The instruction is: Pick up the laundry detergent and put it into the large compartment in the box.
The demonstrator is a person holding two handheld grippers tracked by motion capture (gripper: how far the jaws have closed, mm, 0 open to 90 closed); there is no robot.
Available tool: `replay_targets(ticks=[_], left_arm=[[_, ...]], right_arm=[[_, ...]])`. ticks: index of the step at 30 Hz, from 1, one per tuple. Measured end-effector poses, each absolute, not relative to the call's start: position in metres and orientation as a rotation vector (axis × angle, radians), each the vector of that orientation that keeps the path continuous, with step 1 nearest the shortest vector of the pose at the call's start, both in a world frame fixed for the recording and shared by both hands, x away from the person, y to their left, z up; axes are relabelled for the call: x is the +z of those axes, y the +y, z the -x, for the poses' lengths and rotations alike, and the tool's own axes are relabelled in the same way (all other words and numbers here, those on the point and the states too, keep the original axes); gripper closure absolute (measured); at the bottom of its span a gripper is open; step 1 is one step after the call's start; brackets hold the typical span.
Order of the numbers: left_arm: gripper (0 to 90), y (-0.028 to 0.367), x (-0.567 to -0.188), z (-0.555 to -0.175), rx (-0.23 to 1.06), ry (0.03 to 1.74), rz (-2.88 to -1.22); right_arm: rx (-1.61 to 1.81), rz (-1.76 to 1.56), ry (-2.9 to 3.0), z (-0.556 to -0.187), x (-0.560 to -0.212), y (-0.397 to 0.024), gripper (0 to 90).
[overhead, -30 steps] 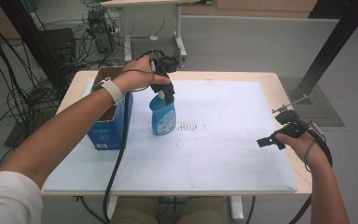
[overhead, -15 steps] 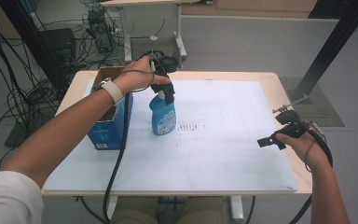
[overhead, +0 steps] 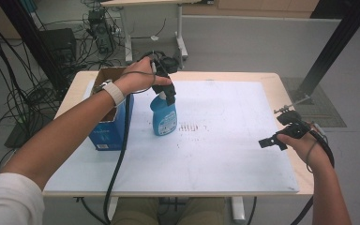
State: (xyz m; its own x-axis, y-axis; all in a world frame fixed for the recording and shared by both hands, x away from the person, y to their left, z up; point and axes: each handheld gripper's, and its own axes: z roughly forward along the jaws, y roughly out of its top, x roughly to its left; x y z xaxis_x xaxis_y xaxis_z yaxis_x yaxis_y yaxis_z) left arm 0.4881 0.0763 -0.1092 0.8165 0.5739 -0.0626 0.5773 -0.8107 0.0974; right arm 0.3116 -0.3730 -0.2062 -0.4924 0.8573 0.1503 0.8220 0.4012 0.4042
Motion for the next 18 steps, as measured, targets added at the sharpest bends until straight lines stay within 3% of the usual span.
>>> replay_targets(ticks=[18], left_arm=[[8.5, 0.0765, -0.112, -0.4867, -0.019, 0.916, -2.895]], right_arm=[[0.665, -1.545, 2.558, -0.3119, -0.207, -0.3742, 10.6]])
